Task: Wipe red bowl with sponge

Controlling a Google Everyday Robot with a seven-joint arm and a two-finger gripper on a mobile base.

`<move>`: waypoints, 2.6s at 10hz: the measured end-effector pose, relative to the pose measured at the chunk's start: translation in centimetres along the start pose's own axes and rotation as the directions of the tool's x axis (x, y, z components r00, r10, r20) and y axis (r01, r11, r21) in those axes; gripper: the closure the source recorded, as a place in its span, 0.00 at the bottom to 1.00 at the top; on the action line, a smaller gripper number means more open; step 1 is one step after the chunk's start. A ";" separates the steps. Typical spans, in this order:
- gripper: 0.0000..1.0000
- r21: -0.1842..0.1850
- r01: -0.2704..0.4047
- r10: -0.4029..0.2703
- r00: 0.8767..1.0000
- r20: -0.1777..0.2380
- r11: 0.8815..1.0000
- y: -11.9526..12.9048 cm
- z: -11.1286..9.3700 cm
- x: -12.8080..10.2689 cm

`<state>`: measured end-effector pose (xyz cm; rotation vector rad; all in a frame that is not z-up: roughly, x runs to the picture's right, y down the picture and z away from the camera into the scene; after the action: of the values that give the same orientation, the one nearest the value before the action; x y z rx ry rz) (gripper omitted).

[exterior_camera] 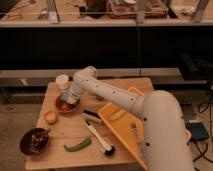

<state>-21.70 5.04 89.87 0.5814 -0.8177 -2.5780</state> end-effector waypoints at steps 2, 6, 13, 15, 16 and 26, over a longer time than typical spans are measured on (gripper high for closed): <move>1.00 -0.001 0.015 -0.015 1.000 0.002 1.000 0.1 0.5 0.8; 1.00 0.028 0.074 -0.074 0.997 0.015 0.997 -1.6 1.8 1.8; 1.00 0.017 0.094 -0.094 0.995 0.031 0.995 -4.0 0.2 0.1; 1.00 -0.024 0.061 -0.060 0.997 0.047 0.998 -3.5 -1.8 -1.8; 1.00 -0.044 0.040 -0.038 0.998 0.051 0.998 -3.0 -2.7 -2.6; 1.00 -0.046 0.043 -0.042 0.999 0.029 0.998 -0.2 0.0 1.8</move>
<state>-23.30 4.32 89.28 0.5563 -0.7596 -2.6418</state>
